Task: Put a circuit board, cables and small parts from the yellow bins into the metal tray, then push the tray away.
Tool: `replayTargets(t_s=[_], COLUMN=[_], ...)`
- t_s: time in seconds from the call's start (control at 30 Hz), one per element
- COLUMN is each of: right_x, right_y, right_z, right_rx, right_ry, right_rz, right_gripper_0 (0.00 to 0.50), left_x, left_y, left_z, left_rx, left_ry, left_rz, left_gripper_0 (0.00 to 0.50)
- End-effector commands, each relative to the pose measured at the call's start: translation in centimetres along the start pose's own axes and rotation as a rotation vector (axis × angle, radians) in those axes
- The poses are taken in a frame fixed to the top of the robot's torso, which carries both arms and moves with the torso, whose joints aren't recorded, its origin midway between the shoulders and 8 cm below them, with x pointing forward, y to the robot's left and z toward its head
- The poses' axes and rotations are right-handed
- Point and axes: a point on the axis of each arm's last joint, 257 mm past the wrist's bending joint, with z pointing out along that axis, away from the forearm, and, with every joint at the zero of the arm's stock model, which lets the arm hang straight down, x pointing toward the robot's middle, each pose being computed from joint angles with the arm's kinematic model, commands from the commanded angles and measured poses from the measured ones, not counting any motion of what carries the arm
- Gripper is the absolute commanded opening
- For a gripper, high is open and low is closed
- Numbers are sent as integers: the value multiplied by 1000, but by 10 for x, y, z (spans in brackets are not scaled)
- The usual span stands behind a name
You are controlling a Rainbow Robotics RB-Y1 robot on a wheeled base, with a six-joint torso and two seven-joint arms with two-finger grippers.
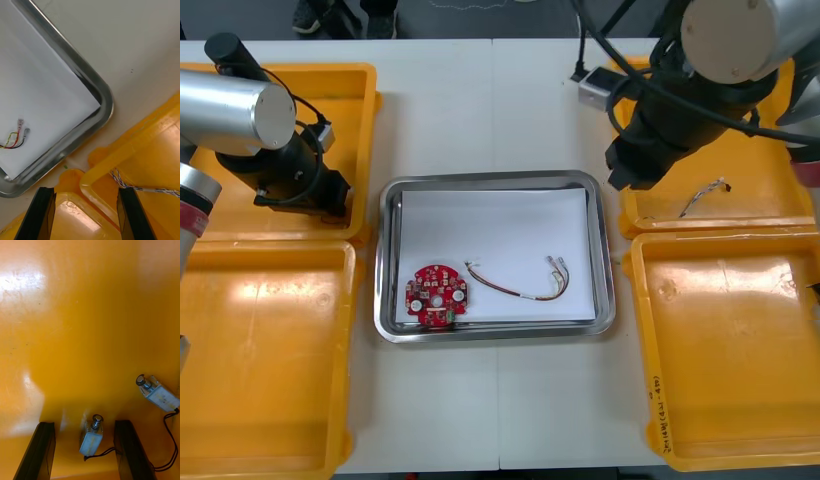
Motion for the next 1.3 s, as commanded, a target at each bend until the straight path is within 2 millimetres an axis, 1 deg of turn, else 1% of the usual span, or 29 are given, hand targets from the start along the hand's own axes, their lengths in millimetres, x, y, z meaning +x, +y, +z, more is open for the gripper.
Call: replayTargets(t_s=[0.03,0.1,0.13,0.17,0.23,0.27,0.3,0.33,0.5,0.63,0.7,0.73,0.8,0.83,0.9,0.93,1.0,1.03,1.13,1.23,1.3], right_x=[3,8,12,15,21,23,23,25,36,44,50,52,59,62,70,71,76,77,80,82,82], right_y=[-56,-64,-70,-75,-81,-86,-87,-91,-113,-133,-145,-147,-157,-158,-167,-168,-174,-175,-183,-189,-191], right_z=[-42,-44,-45,-46,-46,-46,-45,-44,-39,-35,-34,-34,-32,-32,-32,-32,-29,-28,-25,-21,-13], right_rx=[118,114,113,112,110,113,113,116,131,134,142,144,154,155,167,167,176,178,180,173,162], right_ry=[-31,-29,-29,-26,-15,-15,-15,-14,-9,-24,-26,-24,-18,-14,-8,-10,-9,-8,-29,-45,-58], right_rz=[56,77,95,109,117,119,121,127,180,254,304,316,359,372,450,467,536,552,657,724,784], right_gripper_0=[480,479,478,480,479,479,479,479,480,480,477,479,478,479,479,479,479,479,479,479,479], left_x=[11,11,12,12,12,13,14,13,14,2,-6,-7,-11,-13,-14,-14,-15,-16,-16,-16,-15], left_y=[-8,-7,-7,-6,-5,-5,-5,-5,-3,5,11,12,18,19,25,25,28,28,31,32,32], left_z=[15,15,16,16,16,16,17,16,15,5,-6,-9,-23,-27,-43,-47,-63,-66,-87,-100,-116], left_rx=[5,3,2,0,-3,-3,-3,-5,-10,-13,-17,-18,-24,-25,-34,-35,-39,-36,-23,-15,-3], left_ry=[6,7,9,9,9,11,13,13,16,-12,-37,-43,-55,-60,-65,-67,-75,-80,-95,-105,-113], left_rz=[59,59,58,60,60,59,59,60,57,37,30,29,23,24,24,24,20,18,-10,-26,-43], left_gripper_0=[451,410,320,177,68,25,7,0,0,0,0,0,0,0,0,0,0,0,0,0,0])
